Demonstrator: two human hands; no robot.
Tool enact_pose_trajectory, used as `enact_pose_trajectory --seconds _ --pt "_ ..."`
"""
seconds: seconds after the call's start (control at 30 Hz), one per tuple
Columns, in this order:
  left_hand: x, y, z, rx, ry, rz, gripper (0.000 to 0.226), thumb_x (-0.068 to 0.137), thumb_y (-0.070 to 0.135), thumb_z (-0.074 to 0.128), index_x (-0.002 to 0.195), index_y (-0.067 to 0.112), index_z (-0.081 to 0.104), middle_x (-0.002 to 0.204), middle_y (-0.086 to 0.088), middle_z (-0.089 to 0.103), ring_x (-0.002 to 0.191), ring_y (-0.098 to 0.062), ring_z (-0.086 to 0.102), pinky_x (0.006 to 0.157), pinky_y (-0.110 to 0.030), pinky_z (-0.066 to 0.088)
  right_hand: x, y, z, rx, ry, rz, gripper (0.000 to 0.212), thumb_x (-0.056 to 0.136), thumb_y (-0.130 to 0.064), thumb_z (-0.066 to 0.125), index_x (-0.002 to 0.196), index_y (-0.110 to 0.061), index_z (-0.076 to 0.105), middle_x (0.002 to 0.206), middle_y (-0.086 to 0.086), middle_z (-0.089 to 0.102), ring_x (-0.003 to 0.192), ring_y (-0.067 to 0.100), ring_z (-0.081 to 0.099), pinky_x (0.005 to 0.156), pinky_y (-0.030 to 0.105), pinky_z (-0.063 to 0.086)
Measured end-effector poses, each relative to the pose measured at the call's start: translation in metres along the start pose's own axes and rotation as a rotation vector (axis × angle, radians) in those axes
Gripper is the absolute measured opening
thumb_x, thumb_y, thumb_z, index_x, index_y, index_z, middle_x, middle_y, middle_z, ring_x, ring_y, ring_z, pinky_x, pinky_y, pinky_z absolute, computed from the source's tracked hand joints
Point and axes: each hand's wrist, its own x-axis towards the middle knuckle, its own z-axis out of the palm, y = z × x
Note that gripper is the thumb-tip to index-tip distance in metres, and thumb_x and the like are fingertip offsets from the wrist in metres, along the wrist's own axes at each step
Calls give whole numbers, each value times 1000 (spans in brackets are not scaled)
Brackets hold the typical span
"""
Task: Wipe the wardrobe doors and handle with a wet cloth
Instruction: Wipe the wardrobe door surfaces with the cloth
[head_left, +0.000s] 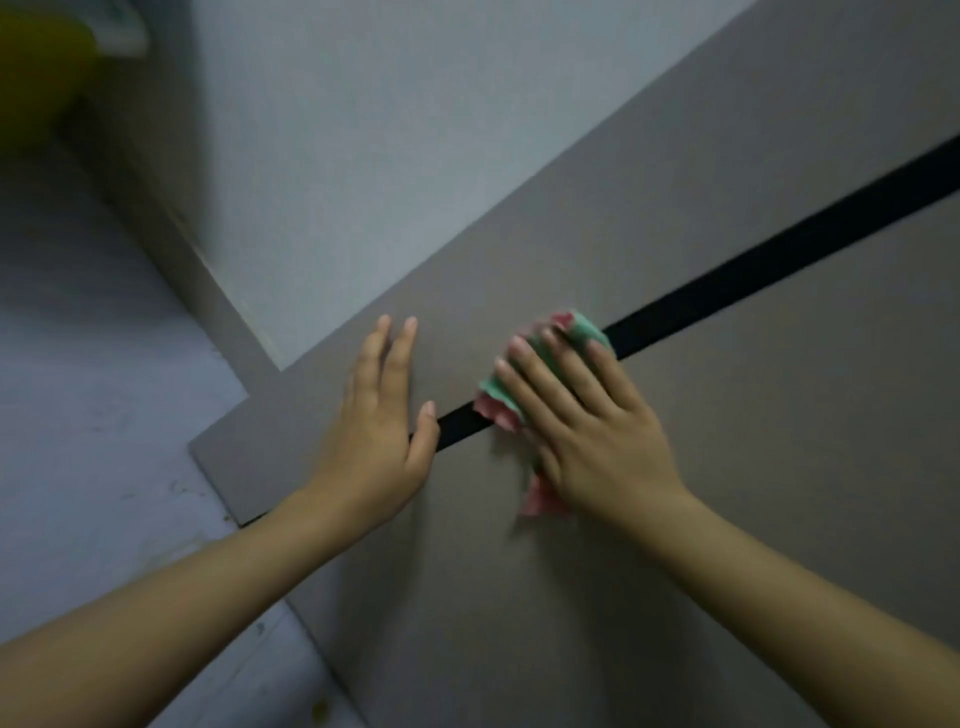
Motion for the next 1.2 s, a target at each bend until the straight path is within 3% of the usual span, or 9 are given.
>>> enact_pose_trajectory --seconds 0.1,0.2,0.27,0.4,0.53,0.8,0.93,1.03,1.2 --pt "0 -5 -4 -37 4 -15 67 87 45 28 148 30 1 160 -6 3 146 -16 5 112 -25 7 5 30 -17 -15 24 70 55 99 -32 37 148 -9 31 154 13 29 142 30 20 118 45 6" --pt "0 -14 -8 -37 17 -39 66 89 43 30 147 30 1 160 -6 1 142 -4 0 110 -15 0 67 50 -23 -45 2 257 59 103 -38 19 153 -8 10 159 14 9 145 28 -1 117 44 -4" --pt "0 -19 -9 -7 31 -45 69 88 44 29 149 27 4 159 -8 4 144 -9 4 109 -13 0 110 34 -15 -29 26 275 59 102 -39 13 153 -9 9 160 13 5 146 30 -1 117 43 -7" --pt "-5 -31 -10 8 45 -101 70 85 47 26 148 31 0 159 -4 0 146 -18 8 107 -16 2 103 -43 21 -57 -98 -12 60 102 -39 15 151 -7 1 157 13 -7 145 33 -9 115 46 -16" --pt "-13 -37 -14 -4 30 -157 71 89 38 35 150 26 2 160 -5 0 146 -20 10 108 -22 9 9 -78 30 29 -215 -309 65 89 -38 23 148 -11 29 155 11 15 146 30 0 118 45 -9" --pt "-17 -60 -22 30 2 -195 71 88 34 35 152 19 8 159 -8 12 146 -19 12 111 -22 8 74 -70 29 107 -37 -115 58 91 -28 26 145 -6 29 152 12 19 146 29 6 119 43 -6" --pt "-26 -83 -24 84 -7 -262 71 88 32 36 152 14 11 157 -10 19 144 -23 21 111 -25 14 90 -122 50 13 -138 -164 62 90 -32 15 147 -7 20 155 14 13 144 28 9 117 46 -7" --pt "-33 -101 -22 106 -47 -254 69 90 37 33 151 11 16 156 -11 21 143 -23 22 112 -24 14 37 -136 56 64 -244 -310 67 86 -37 21 145 -7 34 153 13 22 144 29 16 119 45 -7" --pt "-32 -122 -28 139 -30 -194 65 90 40 29 146 8 33 149 -15 31 136 -25 30 111 -24 18 19 -134 52 88 -325 -405 72 85 -52 28 146 -14 28 152 15 13 143 32 6 118 46 -9"
